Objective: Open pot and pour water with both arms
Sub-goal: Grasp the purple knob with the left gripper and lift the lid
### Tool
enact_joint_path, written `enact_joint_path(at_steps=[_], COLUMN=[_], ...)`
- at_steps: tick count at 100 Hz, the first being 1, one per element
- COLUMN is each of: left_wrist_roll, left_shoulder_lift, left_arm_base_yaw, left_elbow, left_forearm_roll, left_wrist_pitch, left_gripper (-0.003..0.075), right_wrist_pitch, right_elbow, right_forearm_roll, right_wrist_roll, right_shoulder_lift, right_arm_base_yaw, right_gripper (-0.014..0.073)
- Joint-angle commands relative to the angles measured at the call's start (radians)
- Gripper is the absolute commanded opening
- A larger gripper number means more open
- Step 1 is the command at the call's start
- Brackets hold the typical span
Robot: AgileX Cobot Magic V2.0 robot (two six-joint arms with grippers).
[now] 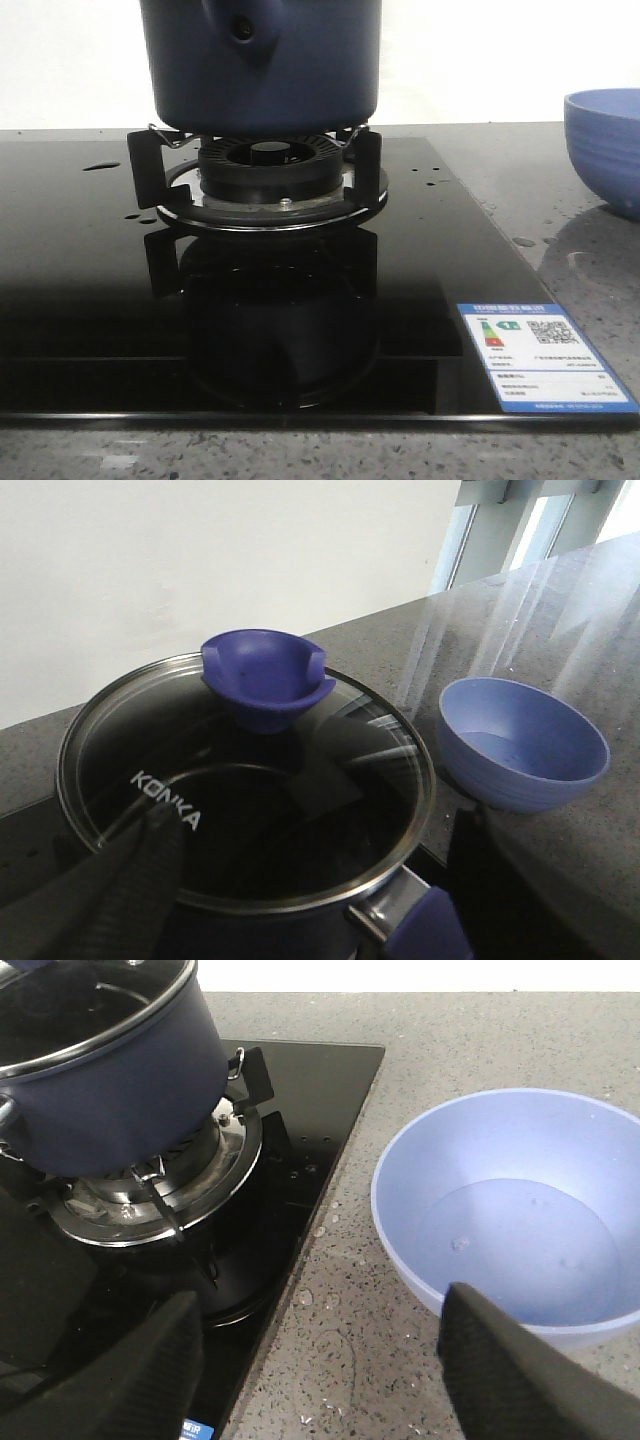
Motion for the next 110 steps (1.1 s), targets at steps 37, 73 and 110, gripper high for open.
enact_joint_path(at_steps=[37,73,110], left_wrist_roll=[0.067,0.091,0.147], left_shoulder_lift=[0.213,0.305,0.341], left_arm_base_yaw=[-0.020,-0.025,-0.078], left_elbow=[-0.228,-0.314,-0.341], left_forearm_roll=[-0.081,-0.087,-0.079], left_wrist_pitch=[0.073,0.100,0.051], left_gripper=[0.0570,0.0569,0.0568], right_wrist_pitch=[-0.059,-0.059,-0.057], right_elbow=[-0.036,-0.036,-0.036], right_forearm_roll=[0.018,0.018,0.018], right_wrist_roll=[-0.014,-0.014,-0.014], right_shoulder_lift=[0.011,0.011,0.011], right_arm_base_yaw=[0.000,0.000,0.000], right_gripper=[0.0457,0.0457,0.0457])
